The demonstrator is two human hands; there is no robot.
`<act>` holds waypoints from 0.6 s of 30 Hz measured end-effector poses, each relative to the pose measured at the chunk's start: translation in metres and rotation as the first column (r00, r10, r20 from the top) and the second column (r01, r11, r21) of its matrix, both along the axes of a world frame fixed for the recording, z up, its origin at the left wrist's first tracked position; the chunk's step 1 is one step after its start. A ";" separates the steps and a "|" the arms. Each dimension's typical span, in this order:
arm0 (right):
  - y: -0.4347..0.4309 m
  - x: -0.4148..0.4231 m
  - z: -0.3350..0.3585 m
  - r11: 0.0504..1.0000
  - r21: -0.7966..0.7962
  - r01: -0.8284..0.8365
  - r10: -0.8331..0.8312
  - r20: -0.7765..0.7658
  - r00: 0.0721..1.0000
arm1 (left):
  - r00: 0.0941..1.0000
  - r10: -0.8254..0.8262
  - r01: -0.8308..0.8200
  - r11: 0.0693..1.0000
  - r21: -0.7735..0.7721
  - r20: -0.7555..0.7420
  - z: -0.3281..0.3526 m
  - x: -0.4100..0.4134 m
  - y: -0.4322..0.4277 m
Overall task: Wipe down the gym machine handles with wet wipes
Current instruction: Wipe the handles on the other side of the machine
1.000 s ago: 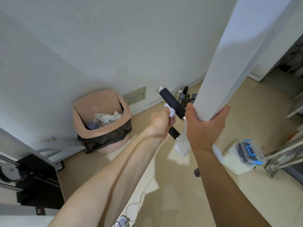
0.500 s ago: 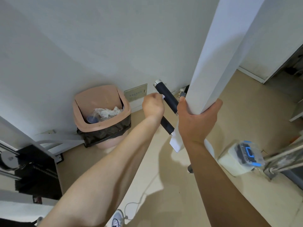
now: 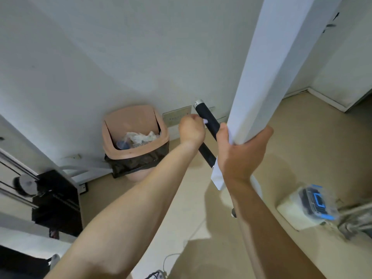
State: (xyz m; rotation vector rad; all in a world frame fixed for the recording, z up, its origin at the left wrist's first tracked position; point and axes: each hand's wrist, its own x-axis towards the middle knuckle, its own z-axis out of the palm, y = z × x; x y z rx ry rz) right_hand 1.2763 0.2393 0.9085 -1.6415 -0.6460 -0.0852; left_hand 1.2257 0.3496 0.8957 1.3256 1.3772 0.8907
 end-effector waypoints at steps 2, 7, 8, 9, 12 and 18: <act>0.002 0.001 -0.001 1.000 0.006 0.003 -0.003 -0.007 1.000 | 0.973 -0.182 0.195 0.977 0.083 -0.145 -0.007 -0.003 -0.025; -0.002 0.007 0.002 0.999 -0.034 -0.033 0.032 -0.026 0.999 | 0.880 -0.363 0.427 0.887 0.176 -0.305 -0.002 -0.017 -0.061; -0.005 0.010 0.001 0.995 -0.022 -0.093 0.093 -0.004 0.996 | 0.902 -0.325 0.390 0.896 0.213 -0.285 0.003 -0.023 -0.064; -0.008 0.014 -0.001 0.984 0.005 -0.176 0.175 0.020 0.984 | 0.925 -0.279 0.342 0.908 0.243 -0.257 0.009 -0.028 -0.067; -0.025 0.022 -0.010 0.896 0.070 -0.439 0.437 0.034 0.899 | 0.984 -0.152 0.173 0.940 0.293 -0.091 0.022 -0.042 -0.088; -0.097 0.045 -0.016 0.686 0.177 -0.706 0.718 -0.002 0.696 | 0.999 0.024 -0.034 0.889 0.456 0.028 0.040 -0.007 -0.191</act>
